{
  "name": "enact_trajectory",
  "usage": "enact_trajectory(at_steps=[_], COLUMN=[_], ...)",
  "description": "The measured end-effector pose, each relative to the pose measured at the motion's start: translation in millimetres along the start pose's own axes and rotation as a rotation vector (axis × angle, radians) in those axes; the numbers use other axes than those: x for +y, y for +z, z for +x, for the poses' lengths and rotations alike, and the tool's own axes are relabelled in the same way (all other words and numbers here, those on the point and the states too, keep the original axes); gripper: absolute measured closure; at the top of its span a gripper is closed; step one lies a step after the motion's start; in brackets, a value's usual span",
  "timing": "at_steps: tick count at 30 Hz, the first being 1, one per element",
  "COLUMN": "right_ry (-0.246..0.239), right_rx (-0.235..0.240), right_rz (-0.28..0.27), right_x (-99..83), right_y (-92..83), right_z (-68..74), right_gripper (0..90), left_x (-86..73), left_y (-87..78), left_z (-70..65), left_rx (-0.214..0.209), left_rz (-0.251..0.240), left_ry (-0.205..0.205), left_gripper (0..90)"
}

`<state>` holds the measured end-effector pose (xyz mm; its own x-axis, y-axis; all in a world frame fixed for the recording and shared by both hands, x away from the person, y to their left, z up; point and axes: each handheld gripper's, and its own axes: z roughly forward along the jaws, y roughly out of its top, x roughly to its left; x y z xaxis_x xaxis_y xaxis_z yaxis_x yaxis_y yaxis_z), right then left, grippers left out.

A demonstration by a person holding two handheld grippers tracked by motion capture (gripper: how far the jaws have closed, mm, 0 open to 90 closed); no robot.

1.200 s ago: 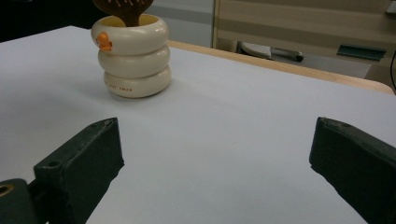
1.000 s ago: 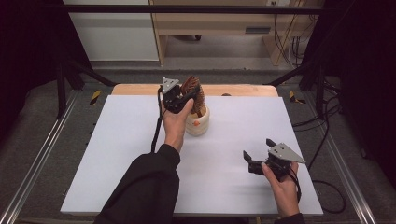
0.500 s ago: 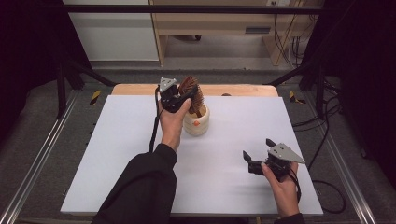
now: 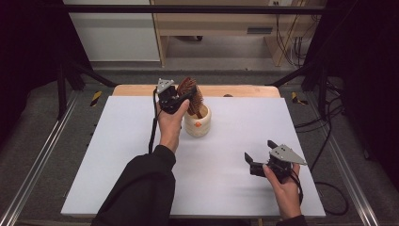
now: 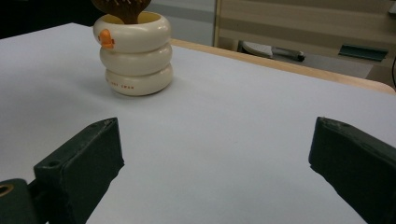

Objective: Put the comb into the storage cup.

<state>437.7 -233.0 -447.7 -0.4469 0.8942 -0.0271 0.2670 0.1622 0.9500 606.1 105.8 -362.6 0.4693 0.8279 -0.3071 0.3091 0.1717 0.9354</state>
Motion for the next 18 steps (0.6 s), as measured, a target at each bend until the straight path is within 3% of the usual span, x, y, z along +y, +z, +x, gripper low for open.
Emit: enact_trajectory(at_steps=[18], right_ry=[-0.001], right_rx=[0.003], right_rz=[0.005], right_x=[-0.4], right_y=[0.4], right_z=[0.5], right_gripper=[3.1], left_x=[-0.4], left_y=[-0.4], left_z=[3.5], left_rx=[0.002], left_rz=[0.0], left_ry=[-0.003], left_gripper=[47.9])
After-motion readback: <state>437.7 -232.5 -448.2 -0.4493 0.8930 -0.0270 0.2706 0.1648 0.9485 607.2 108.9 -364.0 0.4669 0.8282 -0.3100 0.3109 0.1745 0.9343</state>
